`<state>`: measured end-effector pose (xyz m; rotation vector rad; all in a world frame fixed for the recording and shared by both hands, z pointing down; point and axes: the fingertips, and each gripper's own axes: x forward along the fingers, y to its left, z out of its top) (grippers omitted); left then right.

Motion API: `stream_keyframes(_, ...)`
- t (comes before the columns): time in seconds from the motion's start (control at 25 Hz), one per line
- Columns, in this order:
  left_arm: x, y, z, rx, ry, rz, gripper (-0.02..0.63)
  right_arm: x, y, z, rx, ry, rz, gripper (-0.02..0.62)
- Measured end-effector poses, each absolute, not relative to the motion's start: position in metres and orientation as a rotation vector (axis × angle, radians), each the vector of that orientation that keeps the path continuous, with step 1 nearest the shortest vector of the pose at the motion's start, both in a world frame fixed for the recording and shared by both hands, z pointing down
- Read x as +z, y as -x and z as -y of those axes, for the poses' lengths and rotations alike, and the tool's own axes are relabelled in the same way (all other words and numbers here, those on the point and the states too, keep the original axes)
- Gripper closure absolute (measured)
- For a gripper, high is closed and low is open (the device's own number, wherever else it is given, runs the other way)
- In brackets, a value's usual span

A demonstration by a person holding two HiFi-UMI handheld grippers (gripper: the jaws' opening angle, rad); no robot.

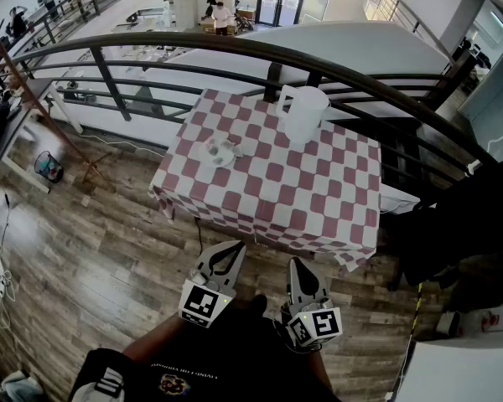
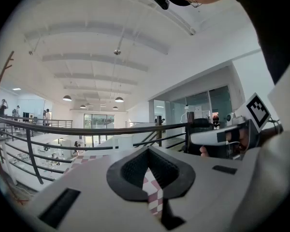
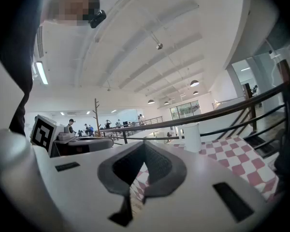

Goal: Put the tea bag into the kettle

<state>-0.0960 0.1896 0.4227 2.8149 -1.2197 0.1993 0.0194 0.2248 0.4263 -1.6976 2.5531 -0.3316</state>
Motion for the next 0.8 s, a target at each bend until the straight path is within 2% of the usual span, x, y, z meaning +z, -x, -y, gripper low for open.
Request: stream_keyframes(0.8,0.426,0.095,-0.196,0.208,-2.816,1.206,0.607,0.415,-0.012,-0.232,-0.338,1.597,-2.541,0.578)
